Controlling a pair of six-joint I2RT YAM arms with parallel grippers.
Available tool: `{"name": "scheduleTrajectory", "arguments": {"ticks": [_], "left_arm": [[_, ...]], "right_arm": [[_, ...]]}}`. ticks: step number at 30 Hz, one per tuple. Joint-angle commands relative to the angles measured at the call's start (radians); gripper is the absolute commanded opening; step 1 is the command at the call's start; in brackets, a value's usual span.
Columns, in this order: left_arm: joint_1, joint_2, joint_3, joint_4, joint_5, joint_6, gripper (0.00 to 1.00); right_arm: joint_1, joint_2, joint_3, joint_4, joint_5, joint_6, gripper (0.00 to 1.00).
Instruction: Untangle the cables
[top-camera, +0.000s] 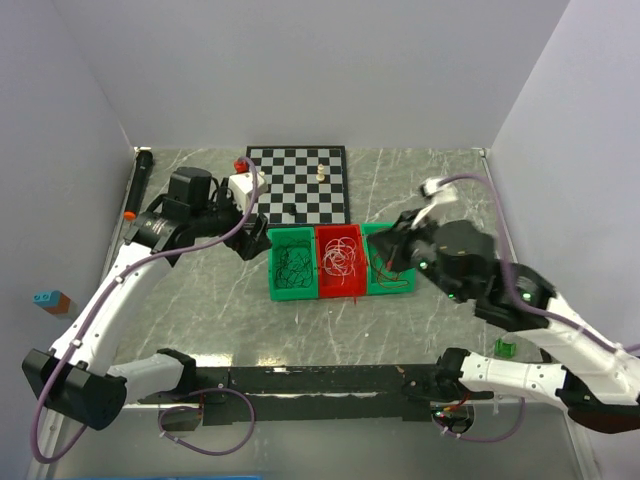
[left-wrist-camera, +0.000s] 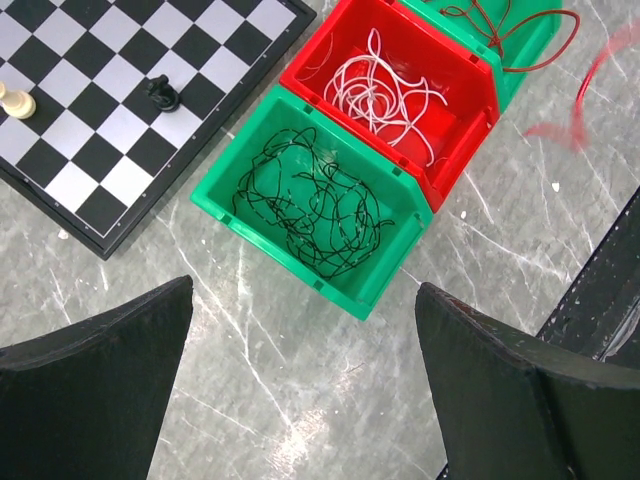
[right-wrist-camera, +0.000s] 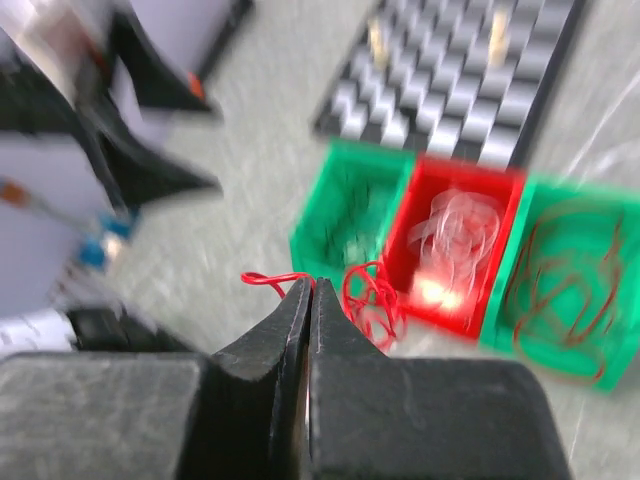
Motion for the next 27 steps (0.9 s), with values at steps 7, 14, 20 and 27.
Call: {"name": "scheduleTrajectory", "arguments": {"ticks": [7, 14, 20, 27], "left_arm": [[0.007, -0.050, -0.022, 0.027, -0.004, 0.006, 0.97], [0.010, -0.045, -0.010, 0.025, -0.035, 0.008, 0.97], [0.012, -0.050, -0.008, 0.028, -0.050, 0.014, 0.97], [0.013, -0.051, -0.017, 0.027, -0.056, 0.026, 0.97]], "right_arm": [[-0.103, -0.002, 0.135, 0.071, 0.117, -0.221, 0.00], [-0.303, 0.004, 0.063, 0.131, -0.007, -0.189, 0.00], [-0.395, 0.027, -0.024, 0.186, -0.051, -0.181, 0.00], [-0.527, 0.062, -0.127, 0.228, -0.122, -0.117, 0.00]]}}
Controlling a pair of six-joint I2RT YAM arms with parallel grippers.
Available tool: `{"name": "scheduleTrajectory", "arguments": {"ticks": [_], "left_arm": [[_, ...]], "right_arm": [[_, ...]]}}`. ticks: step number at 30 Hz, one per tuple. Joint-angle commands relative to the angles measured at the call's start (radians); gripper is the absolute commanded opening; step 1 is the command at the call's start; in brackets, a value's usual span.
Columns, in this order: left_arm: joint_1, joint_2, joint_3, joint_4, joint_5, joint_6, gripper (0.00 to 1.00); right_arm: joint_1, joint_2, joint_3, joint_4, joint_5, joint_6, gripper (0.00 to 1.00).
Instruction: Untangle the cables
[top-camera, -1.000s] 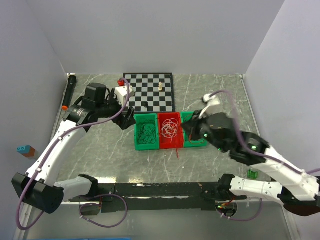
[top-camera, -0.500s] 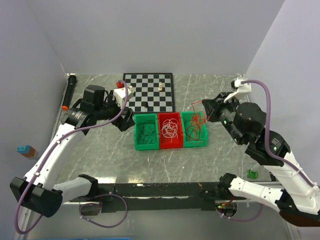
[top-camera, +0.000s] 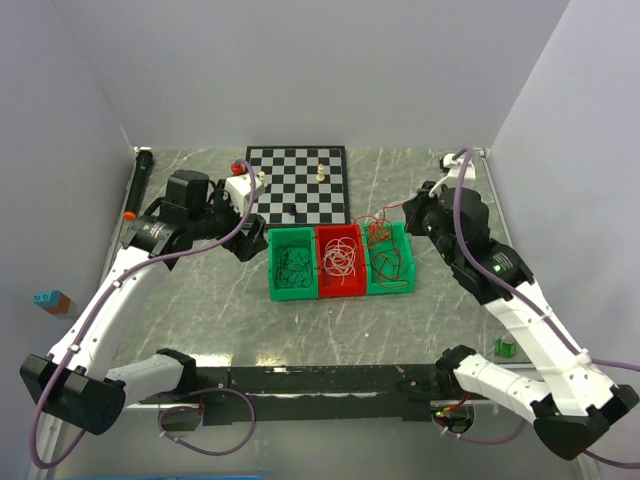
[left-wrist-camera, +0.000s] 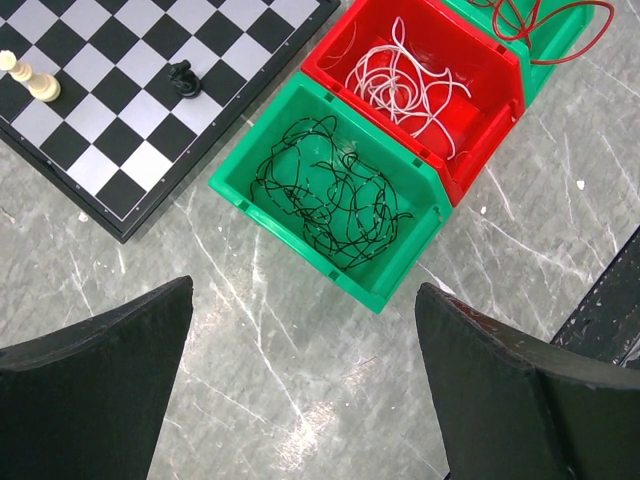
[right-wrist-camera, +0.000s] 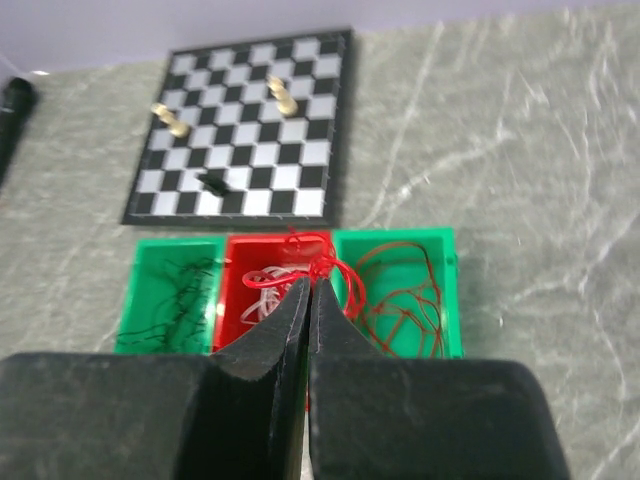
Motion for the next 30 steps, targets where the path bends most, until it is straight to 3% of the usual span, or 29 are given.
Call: {"name": "scheduleTrajectory", "arguments": {"ticks": [1, 16, 22, 30], "left_arm": [[0.006, -0.023, 0.004, 0.026, -0.016, 0.021, 0.97], [0.006, -0.025, -0.016, 0.041, -0.027, 0.030, 0.97], [0.006, -0.028, -0.026, 0.041, -0.028, 0.026, 0.97], [0.006, -0.031, -0.032, 0.061, -0.050, 0.007, 0.97]], "right_arm": [[-0.079, 0.017, -0.038, 0.068, -0.070, 0.056, 0.00], [-0.135, 0.041, -0.173, 0.115, -0.083, 0.074, 0.00], [-0.135, 0.136, -0.209, 0.109, 0.011, 0.094, 0.00], [-0.135, 0.270, -0.247, 0.094, 0.026, 0.159, 0.00]]}}
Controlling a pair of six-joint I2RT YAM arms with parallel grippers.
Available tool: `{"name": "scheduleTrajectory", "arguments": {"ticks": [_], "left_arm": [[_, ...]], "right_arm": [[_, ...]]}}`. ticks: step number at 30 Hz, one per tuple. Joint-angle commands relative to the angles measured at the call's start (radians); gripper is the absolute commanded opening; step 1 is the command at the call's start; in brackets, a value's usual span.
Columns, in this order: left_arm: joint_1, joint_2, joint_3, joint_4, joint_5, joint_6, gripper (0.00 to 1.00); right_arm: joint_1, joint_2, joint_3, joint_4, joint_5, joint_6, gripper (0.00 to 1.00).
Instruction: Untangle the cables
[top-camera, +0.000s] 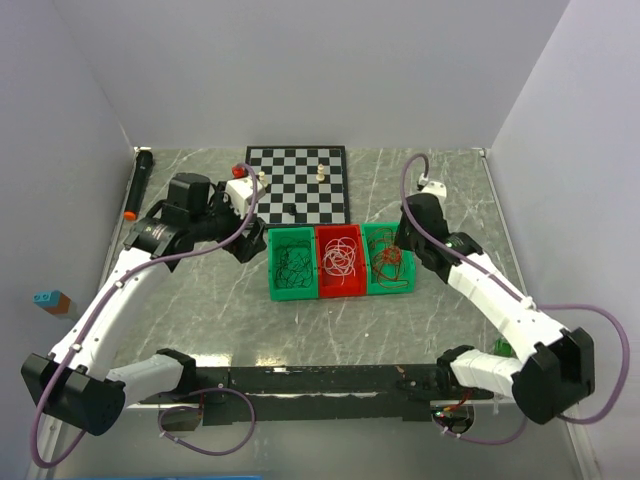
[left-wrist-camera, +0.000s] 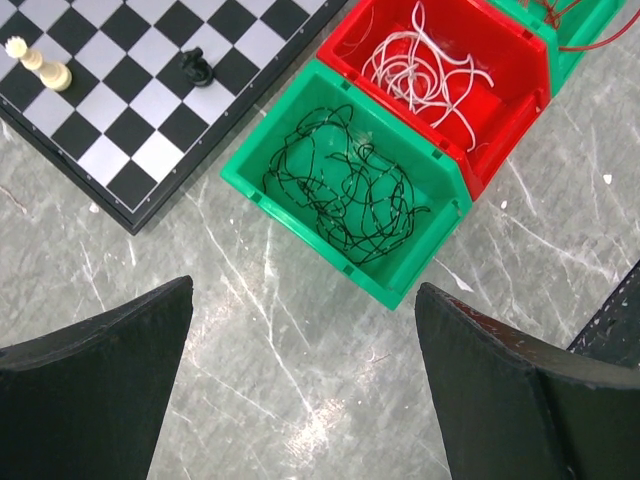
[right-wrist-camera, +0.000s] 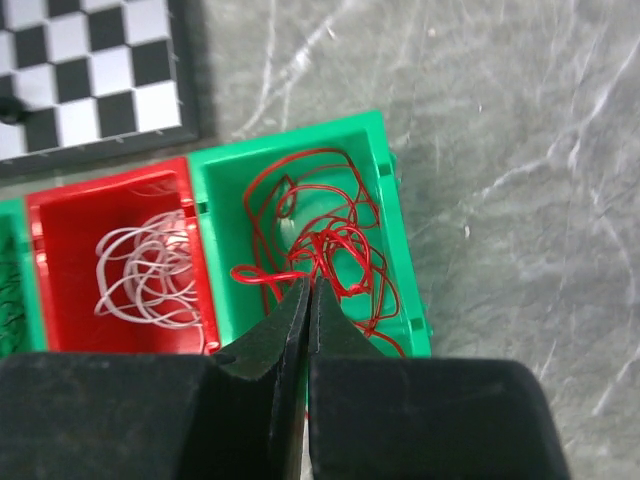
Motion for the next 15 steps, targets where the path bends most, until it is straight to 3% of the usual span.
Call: {"name": "scheduleTrajectory", "arguments": {"ticks": [1, 5, 9, 12, 15], "left_arm": [[0.004, -0.027, -0.002, 0.044, -0.029, -0.013, 0.97], [0.004, -0.015, 0.007, 0.064, -0.090, -0.052, 0.97], [0.010, 0.032, 0.021, 0.060, -0.182, -0.090, 0.97], [0.028, 0.077, 0.040, 0.032, -0.196, -0.113, 0.97], [0.055, 0.109, 0.057, 0.017, -0.196, -0.127, 0.97]], "right_arm": [[-0.005, 0.075, -0.009, 0.020, 0.021, 0.054, 0.00], [-0.007, 0.175, -0.001, 0.014, -0.035, 0.093, 0.00], [-0.007, 0.242, 0.044, -0.035, -0.086, 0.123, 0.40], [-0.007, 0.189, 0.063, -0.047, -0.101, 0.122, 0.85], [-0.007, 0.089, 0.087, -0.065, -0.120, 0.113, 0.93]]}}
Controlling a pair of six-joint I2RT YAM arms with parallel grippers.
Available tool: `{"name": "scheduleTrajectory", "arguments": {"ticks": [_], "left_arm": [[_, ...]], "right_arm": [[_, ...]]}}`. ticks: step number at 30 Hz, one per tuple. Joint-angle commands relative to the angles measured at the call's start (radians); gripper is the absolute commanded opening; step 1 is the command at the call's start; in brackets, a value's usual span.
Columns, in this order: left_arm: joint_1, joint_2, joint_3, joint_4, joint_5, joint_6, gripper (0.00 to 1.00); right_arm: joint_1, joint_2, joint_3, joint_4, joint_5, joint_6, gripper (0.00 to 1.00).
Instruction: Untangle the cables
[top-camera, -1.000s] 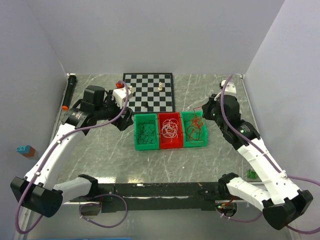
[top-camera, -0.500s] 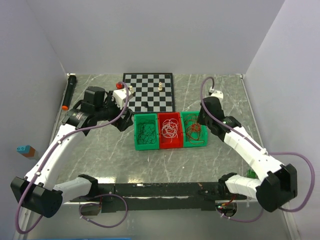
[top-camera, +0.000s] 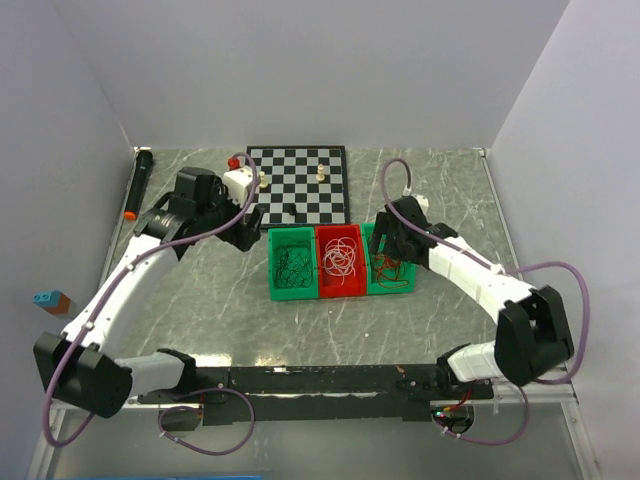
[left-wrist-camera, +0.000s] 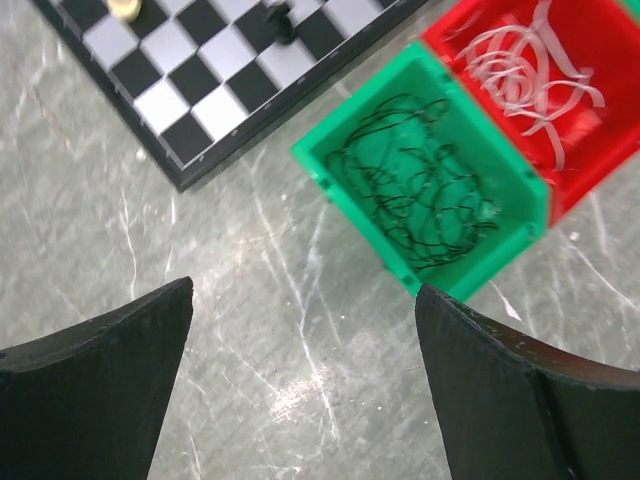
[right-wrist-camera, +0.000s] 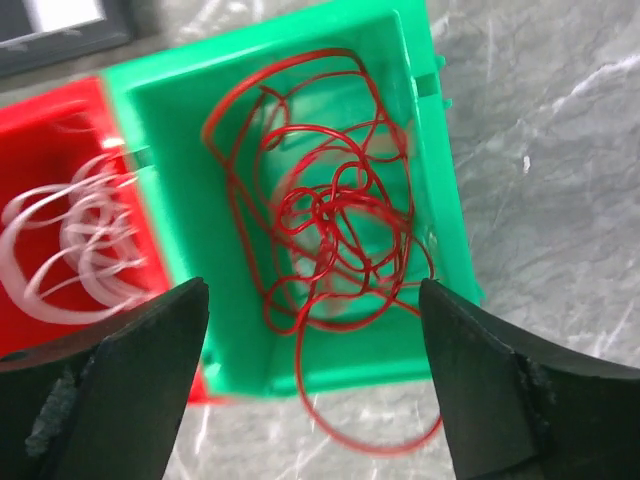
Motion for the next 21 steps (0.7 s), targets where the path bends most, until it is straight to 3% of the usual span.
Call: {"name": "scheduleTrajectory", "arguments": {"ticks": [1, 13, 21], "left_arm": [[0.040, 0.041, 0.050, -0.011, -0.045, -0.057, 0.97], [0.082, -0.014, -0.010, 0.049, -0.094, -0.118, 0.97], [0.132, -0.042, -0.104, 0.118, -0.143, -0.112, 0.97]], "right_arm": [[-0.007, -0.173, 0.093, -0.025, -0.037, 0.006, 0.94], [-0.028, -0.400, 0.119, -0.095, -0.065, -0.009, 1.00], [-0.048, -0.401, 0.155, -0.106, -0.109, -0.014, 1.00]]}}
